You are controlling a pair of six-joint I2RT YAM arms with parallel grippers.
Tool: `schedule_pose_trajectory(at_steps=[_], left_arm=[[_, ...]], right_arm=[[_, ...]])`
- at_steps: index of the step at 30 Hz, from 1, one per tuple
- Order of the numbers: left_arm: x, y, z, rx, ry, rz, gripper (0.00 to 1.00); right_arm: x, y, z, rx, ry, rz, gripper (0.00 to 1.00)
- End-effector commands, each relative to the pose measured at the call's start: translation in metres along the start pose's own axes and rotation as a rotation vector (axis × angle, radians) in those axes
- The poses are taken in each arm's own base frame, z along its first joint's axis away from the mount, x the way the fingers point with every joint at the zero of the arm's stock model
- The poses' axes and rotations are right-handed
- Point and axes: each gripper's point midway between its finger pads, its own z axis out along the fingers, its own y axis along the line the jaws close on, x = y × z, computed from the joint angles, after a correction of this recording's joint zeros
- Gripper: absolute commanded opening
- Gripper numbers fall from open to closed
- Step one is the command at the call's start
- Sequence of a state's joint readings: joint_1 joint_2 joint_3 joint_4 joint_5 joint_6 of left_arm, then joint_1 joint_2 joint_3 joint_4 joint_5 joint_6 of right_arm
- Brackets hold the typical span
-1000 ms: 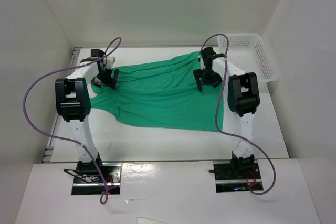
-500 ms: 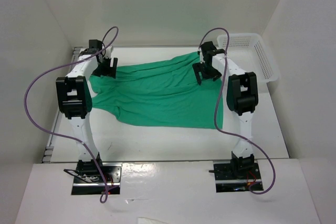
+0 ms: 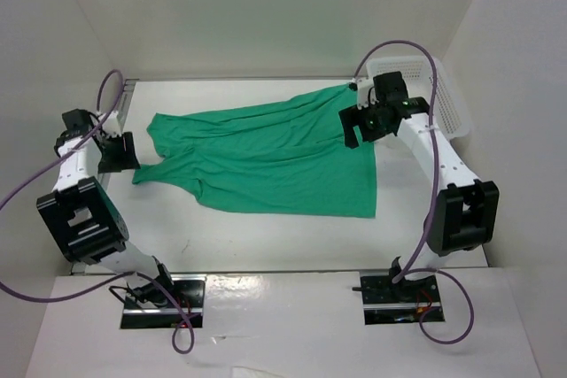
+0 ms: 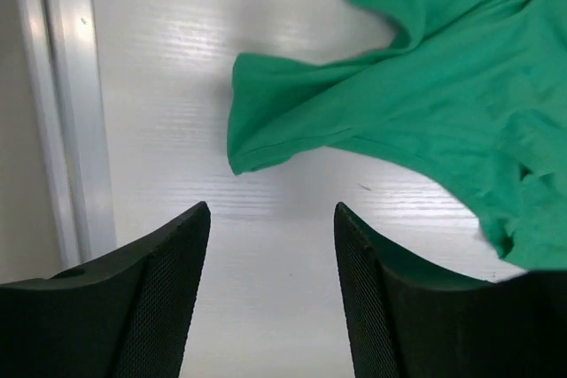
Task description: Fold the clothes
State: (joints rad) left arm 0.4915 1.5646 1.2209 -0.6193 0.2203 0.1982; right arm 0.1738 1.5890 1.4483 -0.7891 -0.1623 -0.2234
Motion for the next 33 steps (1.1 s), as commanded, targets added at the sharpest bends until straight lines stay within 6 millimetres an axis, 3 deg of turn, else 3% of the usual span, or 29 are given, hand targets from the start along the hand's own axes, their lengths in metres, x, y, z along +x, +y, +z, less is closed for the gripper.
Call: schedule_pose_trajectory(at_steps=[1, 3, 7, 11, 15, 18, 25, 33], left_arm=[[0.019, -0.002, 0.019, 0.120, 0.030, 0.009, 0.64], [0.025, -0.008, 0.033, 0.197, 0.042, 0.004, 0.52], [0.038, -0.012, 0.057, 0.296, 0.079, -0.046, 0.49], [0.037, 0.004, 0.072, 0.298, 0.072, -0.079, 0.46], [0.031, 0.024, 0.074, 0.240, 0.056, -0.082, 0.46], [0.019, 0.035, 0.063, 0.212, 0.015, -0.092, 0.46], [0.007, 0.047, 0.052, 0.156, -0.017, -0.078, 0.51], [0.016, 0.050, 0.081, 0.216, 0.031, -0.072, 0.52]], right_arm=[[0.028, 0.006, 0.015, -0.078, 0.057, -0.039, 0.90], [0.032, 0.007, 0.012, -0.078, 0.056, -0.051, 0.90], [0.048, 0.011, 0.007, -0.092, 0.070, -0.076, 0.90], [0.047, 0.012, -0.002, -0.083, 0.033, -0.103, 0.90], [0.050, 0.017, -0.005, -0.105, 0.024, -0.113, 0.90], [0.049, 0.017, -0.007, -0.103, 0.016, -0.115, 0.90], [0.048, 0.019, -0.007, -0.113, 0.013, -0.115, 0.90], [0.045, 0.019, -0.012, -0.108, -0.004, -0.119, 0.90]])
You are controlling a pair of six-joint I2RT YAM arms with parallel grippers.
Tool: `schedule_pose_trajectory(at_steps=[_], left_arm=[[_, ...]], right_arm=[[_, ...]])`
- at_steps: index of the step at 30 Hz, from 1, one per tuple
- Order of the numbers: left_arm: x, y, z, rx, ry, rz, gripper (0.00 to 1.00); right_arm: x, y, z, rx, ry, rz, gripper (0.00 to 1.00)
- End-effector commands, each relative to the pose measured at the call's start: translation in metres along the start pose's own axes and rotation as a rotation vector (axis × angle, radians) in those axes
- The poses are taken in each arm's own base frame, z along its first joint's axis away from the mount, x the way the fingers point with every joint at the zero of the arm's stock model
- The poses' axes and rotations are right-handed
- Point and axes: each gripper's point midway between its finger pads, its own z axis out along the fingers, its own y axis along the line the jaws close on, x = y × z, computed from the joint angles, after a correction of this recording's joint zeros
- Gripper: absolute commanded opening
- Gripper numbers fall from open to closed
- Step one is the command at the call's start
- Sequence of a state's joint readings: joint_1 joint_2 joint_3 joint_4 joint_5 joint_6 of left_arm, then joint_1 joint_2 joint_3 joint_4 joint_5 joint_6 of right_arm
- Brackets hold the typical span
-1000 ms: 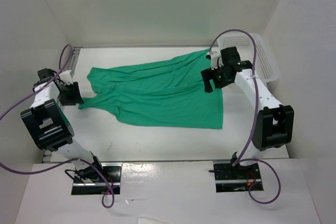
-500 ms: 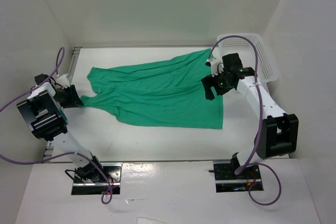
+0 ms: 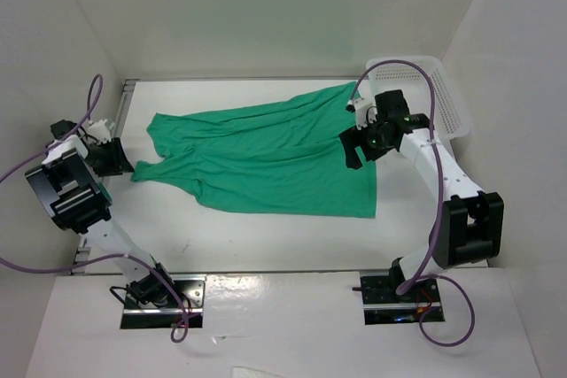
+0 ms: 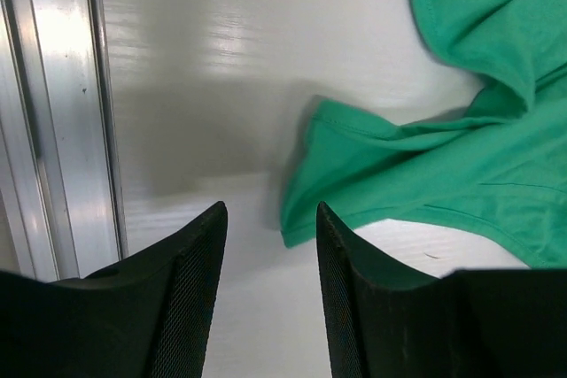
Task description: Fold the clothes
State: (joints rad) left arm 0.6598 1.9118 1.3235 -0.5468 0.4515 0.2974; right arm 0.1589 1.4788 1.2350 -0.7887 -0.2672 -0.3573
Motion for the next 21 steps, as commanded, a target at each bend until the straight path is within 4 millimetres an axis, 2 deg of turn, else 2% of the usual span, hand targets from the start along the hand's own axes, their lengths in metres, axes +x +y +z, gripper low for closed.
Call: schedule_pose_trajectory(at_steps=[1, 3, 4, 6, 7, 12, 14, 16, 21], left_arm=[[-0.005, 0.002, 0.010, 0.049, -0.016, 0.031, 0.52], [-0.011, 0.004, 0.014, 0.060, -0.024, 0.033, 0.52], [-0.003, 0.004, 0.020, 0.071, 0.001, 0.018, 0.52], [-0.011, 0.006, 0.022, 0.077, -0.012, 0.032, 0.52], [-0.006, 0.006, 0.024, 0.084, 0.004, 0.022, 0.52], [-0.011, 0.007, 0.025, 0.089, -0.008, 0.037, 0.52], [-0.006, -0.001, 0.032, 0.110, 0.026, 0.035, 0.52], [-0.006, -0.003, 0.033, 0.115, 0.028, 0.056, 0.48], [0.014, -0.016, 0.037, 0.160, 0.085, 0.097, 0.45]], right_arm=[[-0.010, 0.001, -0.011, 0.011, -0.064, -0.021, 0.90], [-0.010, 0.001, -0.011, 0.011, -0.064, -0.021, 0.90], [-0.010, 0.001, -0.011, 0.011, -0.064, -0.021, 0.90], [-0.012, 0.000, -0.011, 0.014, -0.073, -0.023, 0.90], [-0.012, 0.000, -0.011, 0.014, -0.073, -0.023, 0.90], [-0.013, 0.000, -0.014, 0.017, -0.081, -0.026, 0.90], [-0.013, 0.000, -0.014, 0.017, -0.081, -0.026, 0.90], [-0.013, 0.000, -0.014, 0.017, -0.081, -0.026, 0.90], [-0.013, 0.000, -0.014, 0.017, -0.081, -0.026, 0.90]])
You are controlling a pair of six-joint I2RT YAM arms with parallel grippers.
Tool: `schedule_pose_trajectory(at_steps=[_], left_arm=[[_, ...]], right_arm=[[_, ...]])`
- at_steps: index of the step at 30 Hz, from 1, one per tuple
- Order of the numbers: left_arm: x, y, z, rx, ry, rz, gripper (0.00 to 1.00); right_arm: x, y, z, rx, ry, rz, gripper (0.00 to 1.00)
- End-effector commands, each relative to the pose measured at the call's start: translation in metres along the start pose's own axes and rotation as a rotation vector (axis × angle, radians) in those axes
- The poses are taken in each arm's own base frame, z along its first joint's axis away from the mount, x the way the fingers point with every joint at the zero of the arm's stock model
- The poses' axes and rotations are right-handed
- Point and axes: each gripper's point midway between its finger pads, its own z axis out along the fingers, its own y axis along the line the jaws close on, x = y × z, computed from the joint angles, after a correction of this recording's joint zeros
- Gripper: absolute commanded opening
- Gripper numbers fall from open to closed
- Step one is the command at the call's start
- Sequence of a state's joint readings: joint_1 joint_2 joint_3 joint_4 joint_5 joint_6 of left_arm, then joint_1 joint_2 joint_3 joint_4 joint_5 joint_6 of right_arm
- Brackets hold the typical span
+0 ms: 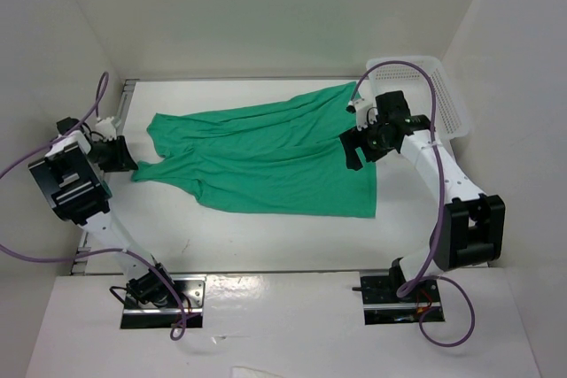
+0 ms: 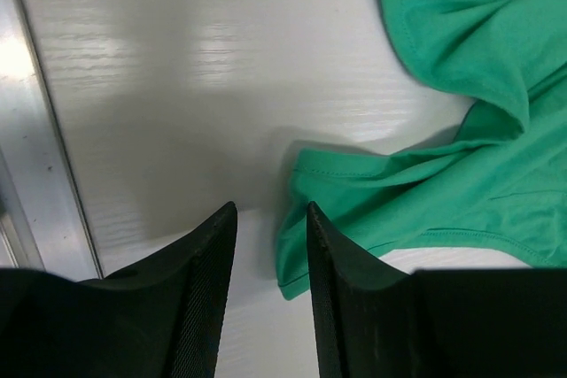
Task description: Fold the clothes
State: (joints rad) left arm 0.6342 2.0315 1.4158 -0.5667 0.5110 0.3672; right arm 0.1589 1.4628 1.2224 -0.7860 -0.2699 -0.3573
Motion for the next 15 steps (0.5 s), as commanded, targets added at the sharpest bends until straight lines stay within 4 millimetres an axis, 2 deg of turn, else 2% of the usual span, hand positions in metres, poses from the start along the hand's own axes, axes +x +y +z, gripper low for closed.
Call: schedule_pose_trajectory(at_steps=[1, 7, 12, 14, 15], left_arm=[[0.023, -0.014, 0.011, 0.085, 0.072, 0.052, 0.45], [0.042, -0.018, 0.012, 0.114, 0.139, 0.076, 0.48], [0.046, -0.020, 0.010, 0.125, 0.154, 0.082, 0.48], [0.046, -0.020, 0.010, 0.125, 0.154, 0.082, 0.47], [0.050, -0.021, 0.011, 0.130, 0.162, 0.077, 0.41]], right_arm=[[-0.015, -0.002, -0.011, 0.018, -0.075, -0.024, 0.90], [-0.016, -0.001, -0.014, 0.020, -0.083, -0.018, 0.90], [-0.017, 0.000, -0.017, 0.023, -0.091, -0.020, 0.90], [-0.014, 0.000, -0.015, 0.020, -0.083, -0.018, 0.90], [-0.016, -0.001, -0.015, 0.023, -0.091, -0.020, 0.90]])
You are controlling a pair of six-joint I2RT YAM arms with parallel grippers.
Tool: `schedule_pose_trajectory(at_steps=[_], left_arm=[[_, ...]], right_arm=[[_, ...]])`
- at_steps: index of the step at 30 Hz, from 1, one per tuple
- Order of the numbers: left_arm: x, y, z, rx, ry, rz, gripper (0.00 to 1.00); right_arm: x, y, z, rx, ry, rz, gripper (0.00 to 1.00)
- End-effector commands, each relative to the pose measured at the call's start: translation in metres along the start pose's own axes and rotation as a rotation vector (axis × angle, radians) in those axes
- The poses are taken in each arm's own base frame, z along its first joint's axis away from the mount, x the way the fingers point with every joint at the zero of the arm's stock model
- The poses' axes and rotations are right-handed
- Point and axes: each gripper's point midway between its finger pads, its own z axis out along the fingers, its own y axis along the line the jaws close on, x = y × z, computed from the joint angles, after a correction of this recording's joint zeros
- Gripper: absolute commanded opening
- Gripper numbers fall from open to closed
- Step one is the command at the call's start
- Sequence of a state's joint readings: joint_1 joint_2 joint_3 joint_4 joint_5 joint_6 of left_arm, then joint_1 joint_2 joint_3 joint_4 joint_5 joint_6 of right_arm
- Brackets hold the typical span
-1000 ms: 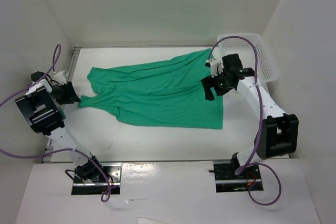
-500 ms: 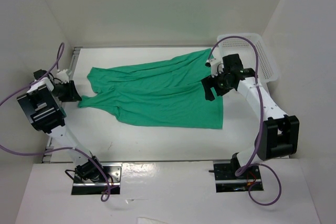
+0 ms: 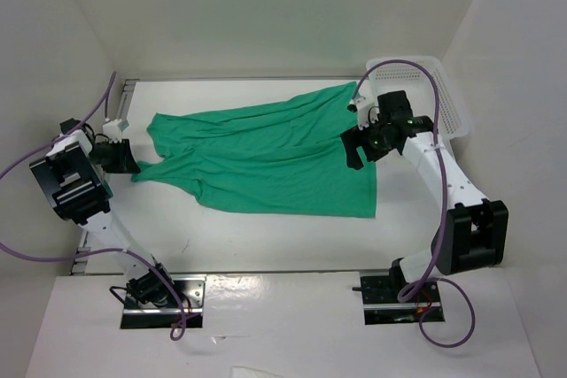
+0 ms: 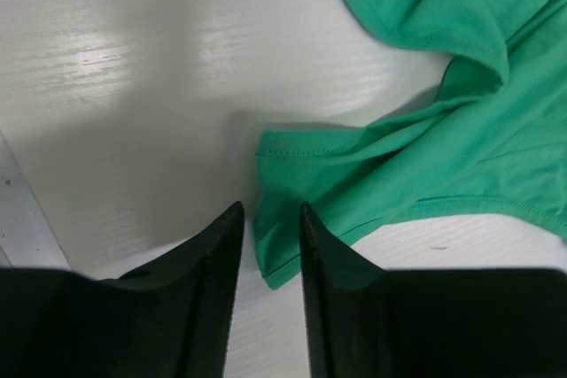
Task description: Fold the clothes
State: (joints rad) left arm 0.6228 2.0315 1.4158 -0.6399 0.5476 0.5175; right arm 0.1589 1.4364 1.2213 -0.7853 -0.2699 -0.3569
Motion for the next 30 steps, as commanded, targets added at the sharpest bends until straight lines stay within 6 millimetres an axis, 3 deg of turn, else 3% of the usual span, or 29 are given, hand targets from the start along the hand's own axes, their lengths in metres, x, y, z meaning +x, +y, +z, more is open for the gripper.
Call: schedule_pose_trajectory(at_steps=[1, 8, 10, 20, 27, 30], left_arm=[[0.037, -0.010, 0.013, 0.057, 0.118, -0.041, 0.37], [0.047, -0.015, 0.014, 0.069, 0.134, -0.054, 0.08], [0.040, -0.018, 0.010, 0.073, 0.108, -0.034, 0.01], [0.016, -0.044, -0.023, 0.075, 0.001, -0.024, 0.00], [0.018, -0.049, -0.034, 0.035, -0.003, -0.057, 0.00], [0.020, -0.049, -0.038, 0.013, 0.002, -0.052, 0.00]], right_arm=[[-0.012, -0.002, -0.007, 0.015, -0.068, -0.014, 0.90], [-0.005, -0.004, -0.005, 0.026, -0.035, -0.005, 0.90], [-0.004, -0.008, -0.006, 0.044, -0.028, -0.034, 0.90], [0.051, 0.003, 0.005, 0.071, 0.195, -0.274, 0.88], [0.081, -0.002, 0.018, 0.097, 0.347, -0.451, 0.87], [0.111, 0.000, 0.023, 0.062, 0.461, -0.533, 0.86]])
